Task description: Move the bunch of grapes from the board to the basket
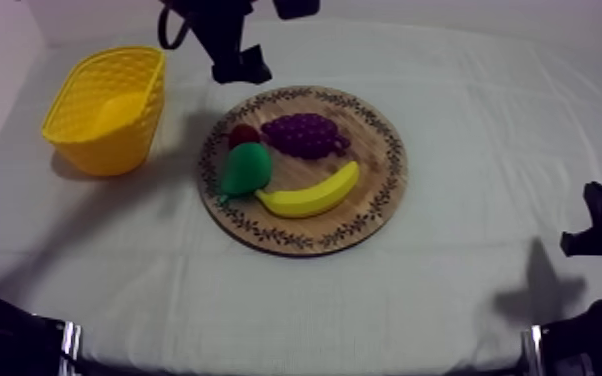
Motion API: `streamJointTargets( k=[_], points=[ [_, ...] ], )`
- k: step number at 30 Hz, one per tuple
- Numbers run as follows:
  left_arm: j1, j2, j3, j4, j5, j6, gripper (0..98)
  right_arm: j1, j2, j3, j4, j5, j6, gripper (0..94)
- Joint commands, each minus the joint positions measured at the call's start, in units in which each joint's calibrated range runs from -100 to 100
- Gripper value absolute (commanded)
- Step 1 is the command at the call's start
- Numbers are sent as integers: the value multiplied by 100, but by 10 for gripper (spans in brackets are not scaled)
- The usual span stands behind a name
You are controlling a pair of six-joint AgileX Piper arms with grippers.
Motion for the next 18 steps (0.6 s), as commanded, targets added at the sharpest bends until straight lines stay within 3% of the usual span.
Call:
streamJointTargets(
  k=[1, 18],
  points=[
    [26, 62, 26, 11, -60, 12, 967, 2, -2, 4, 0, 0, 0, 2],
    [152, 1283, -218, 76, -305, -105, 966, 2, -2, 4, 0, 0, 0, 2]
  ],
)
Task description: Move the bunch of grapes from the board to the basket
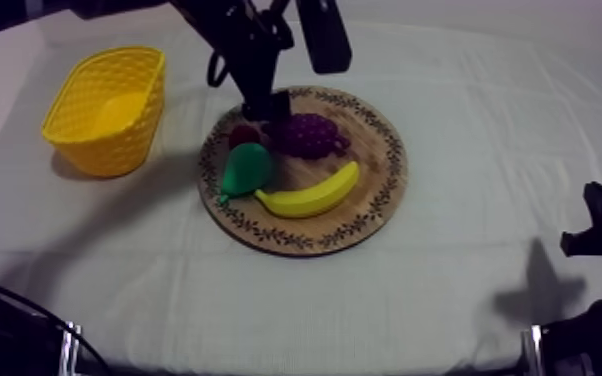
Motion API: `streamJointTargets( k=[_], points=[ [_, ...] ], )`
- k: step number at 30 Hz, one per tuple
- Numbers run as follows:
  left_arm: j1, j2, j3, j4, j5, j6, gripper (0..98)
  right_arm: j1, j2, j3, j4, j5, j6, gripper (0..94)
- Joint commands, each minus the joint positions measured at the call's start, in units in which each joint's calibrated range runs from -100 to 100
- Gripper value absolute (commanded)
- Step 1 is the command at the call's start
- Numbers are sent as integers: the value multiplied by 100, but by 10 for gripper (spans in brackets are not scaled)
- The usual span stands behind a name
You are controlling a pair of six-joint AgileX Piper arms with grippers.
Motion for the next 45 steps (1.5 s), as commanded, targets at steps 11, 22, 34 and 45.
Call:
streamJointTargets(
  k=[11, 22, 34, 45],
  points=[
    [56, 913, -506, 26, -13, -58, 967, 2, -2, 4, 0, -1, 0, 2],
    [73, 1421, -897, 28, 28, -34, 967, 2, -2, 4, 0, -1, 0, 2],
    [30, 2055, -1484, 84, 369, -18, 967, 2, -2, 4, 0, -1, 2, 2],
    [69, 2401, -1843, 96, 570, 29, 964, 2, -2, 4, 0, -1, 0, 2]
  ],
)
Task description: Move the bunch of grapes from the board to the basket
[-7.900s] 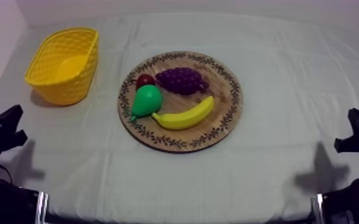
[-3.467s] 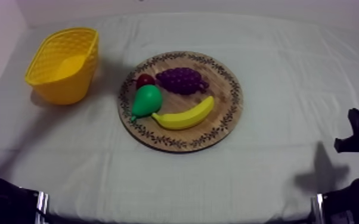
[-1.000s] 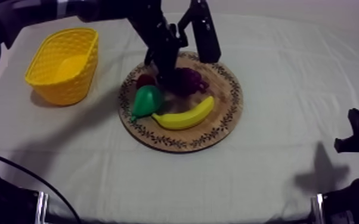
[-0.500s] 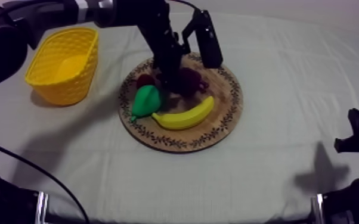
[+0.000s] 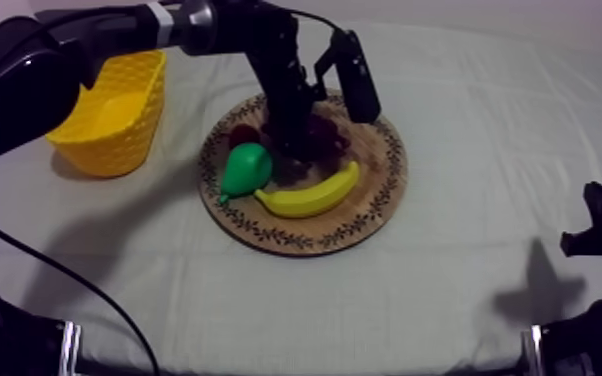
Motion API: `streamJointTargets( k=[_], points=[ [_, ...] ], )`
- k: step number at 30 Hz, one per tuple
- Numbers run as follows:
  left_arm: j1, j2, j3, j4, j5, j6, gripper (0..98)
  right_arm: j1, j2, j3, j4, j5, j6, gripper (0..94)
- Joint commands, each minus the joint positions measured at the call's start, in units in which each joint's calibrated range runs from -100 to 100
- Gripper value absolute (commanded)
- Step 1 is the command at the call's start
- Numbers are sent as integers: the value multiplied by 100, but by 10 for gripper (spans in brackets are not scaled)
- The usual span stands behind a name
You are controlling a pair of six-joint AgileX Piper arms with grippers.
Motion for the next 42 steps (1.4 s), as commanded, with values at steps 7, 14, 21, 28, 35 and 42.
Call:
streamJointTargets(
  k=[7, 14, 21, 28, 35, 42],
  points=[
    [11, 111, -144, -11, 96, 75, 832, 2, -2, 4, 0, 0, -4, 2],
    [-18, 126, -168, 5, 103, 155, 560, 2, -2, 4, 0, 0, -4, 2],
    [-20, 104, -142, -24, 103, 264, 484, 2, -2, 4, 0, 0, -4, 2],
    [80, -522, 480, -330, -273, 665, 490, 2, -2, 4, 0, 0, -4, 2],
    [196, -1692, 1326, -578, -770, 1454, 548, 2, -2, 4, 0, 0, -4, 2],
    [238, -2889, 1668, -624, -640, 2180, 560, 2, -2, 4, 0, 0, -4, 2]
  ],
)
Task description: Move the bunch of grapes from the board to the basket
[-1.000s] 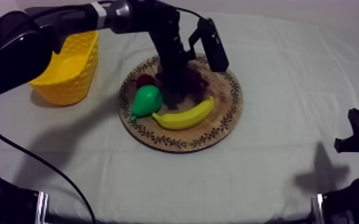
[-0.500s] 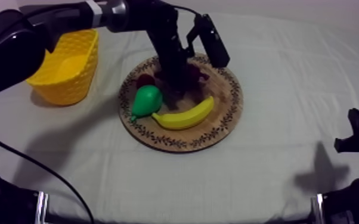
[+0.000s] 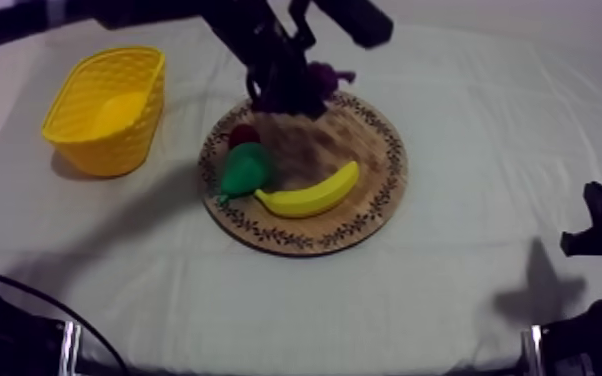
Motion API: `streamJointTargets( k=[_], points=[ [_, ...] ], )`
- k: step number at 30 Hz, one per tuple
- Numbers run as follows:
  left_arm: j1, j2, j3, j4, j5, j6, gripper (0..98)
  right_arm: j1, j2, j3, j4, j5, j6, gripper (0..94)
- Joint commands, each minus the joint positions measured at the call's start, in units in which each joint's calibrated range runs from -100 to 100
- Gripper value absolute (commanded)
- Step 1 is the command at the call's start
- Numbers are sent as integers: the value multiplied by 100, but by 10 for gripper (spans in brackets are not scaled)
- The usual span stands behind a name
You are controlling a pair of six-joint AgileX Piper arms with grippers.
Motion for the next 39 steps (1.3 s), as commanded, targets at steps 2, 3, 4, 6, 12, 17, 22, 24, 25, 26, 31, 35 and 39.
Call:
streamJointTargets(
  k=[2, 3, 4, 6, 12, 17, 22, 24, 25, 26, 31, 35, 39],
  points=[
    [4, -767, 72, -72, 125, 478, 565, 2, -2, 4, 0, 0, 1, 2],
    [-5, -930, 107, -105, 168, 562, 569, 2, -2, 4, 0, 0, 1, 2],
    [-29, -1093, 149, -134, 220, 646, 572, 2, -2, 4, 0, 0, 1, 2],
    [-128, -1418, 256, -157, 334, 784, 581, 2, -2, 4, 0, 0, 1, 2],
    [-653, -2190, 804, -110, 554, 1031, 599, 2, -2, 4, 0, 0, 3, 2],
    [-1231, -2543, 1504, -19, 422, 999, 610, 2, -2, 4, 0, 0, 5, 2],
    [-1850, -2671, 2016, 112, 174, 799, 614, 2, -2, 4, 0, 0, 4, 2],
    [-2086, -2637, 2053, 163, 143, 693, 616, 2, -2, 4, 0, 0, 5, 2],
    [-2197, -2603, 2047, 185, 137, 643, 617, 2, -2, 4, 0, 0, 4, 2],
    [-2304, -2565, 2032, 208, 132, 596, 617, 2, -2, 4, 0, 0, 3, 2],
    [-2770, -2311, 1900, 309, 124, 409, 625, 2, -2, 4, 0, 0, 4, 2],
    [-3023, -2093, 1803, 343, 113, 320, 630, 2, -2, 4, 0, 0, 4, 2],
    [-3160, -1896, 1911, 360, -42, 275, 631, 2, -2, 4, 0, 0, 3, 2]
  ],
)
